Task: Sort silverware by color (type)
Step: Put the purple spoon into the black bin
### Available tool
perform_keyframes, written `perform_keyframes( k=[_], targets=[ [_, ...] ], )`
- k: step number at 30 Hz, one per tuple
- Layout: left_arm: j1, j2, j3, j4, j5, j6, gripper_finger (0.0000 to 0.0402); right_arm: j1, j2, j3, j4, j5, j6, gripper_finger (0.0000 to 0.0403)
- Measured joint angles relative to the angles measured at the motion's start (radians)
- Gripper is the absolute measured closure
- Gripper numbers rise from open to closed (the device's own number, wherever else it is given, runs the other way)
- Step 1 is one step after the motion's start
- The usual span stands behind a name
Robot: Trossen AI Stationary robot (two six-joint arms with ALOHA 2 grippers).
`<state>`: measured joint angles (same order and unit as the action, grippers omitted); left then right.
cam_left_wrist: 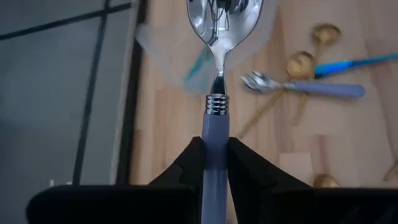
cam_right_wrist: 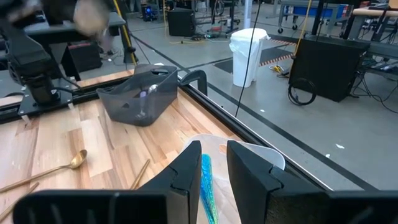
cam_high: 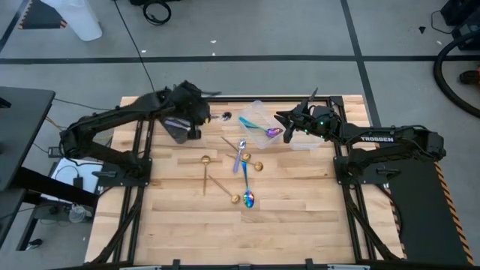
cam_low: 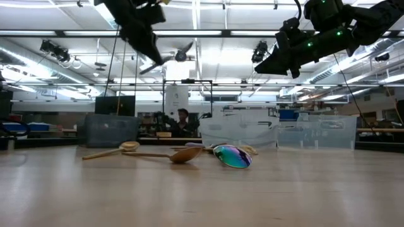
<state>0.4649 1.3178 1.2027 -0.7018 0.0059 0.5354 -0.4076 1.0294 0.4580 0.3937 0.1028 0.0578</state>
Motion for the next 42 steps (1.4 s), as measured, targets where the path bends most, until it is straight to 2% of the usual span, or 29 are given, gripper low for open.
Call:
perform_keyframes(
  k=[13,19,26,31,37,42],
  targets=[
    [0.121,0.000,0.291,-0.193,-0.002,0.021,0.0347,0.000,0.000,0.000,0.000,0.000,0.000,0.0315],
    [0.175,-0.001,0.383,-0.262,-0.001,0.021,0.0346,0.000,0.000,0.000,0.000,0.000,0.000,0.0315],
    [0.248,0.000,0.389,-0.421,-0.001,0.031,0.0346,0.000,0.000,0.000,0.000,0.000,-0.001,0.0315],
    [0.282,0.000,0.388,-0.534,-0.003,0.109,0.0346,0.000,0.000,0.000,0.000,0.000,-0.001,0.0315],
    [0.303,0.004,0.388,-0.571,-0.005,0.156,0.0345,0.000,0.000,0.000,0.000,0.000,-0.001,0.0315],
    [0.301,0.004,0.317,-0.573,-0.013,0.189,0.0345,0.000,0.000,0.000,0.000,0.000,-0.001,0.0315]
  ],
)
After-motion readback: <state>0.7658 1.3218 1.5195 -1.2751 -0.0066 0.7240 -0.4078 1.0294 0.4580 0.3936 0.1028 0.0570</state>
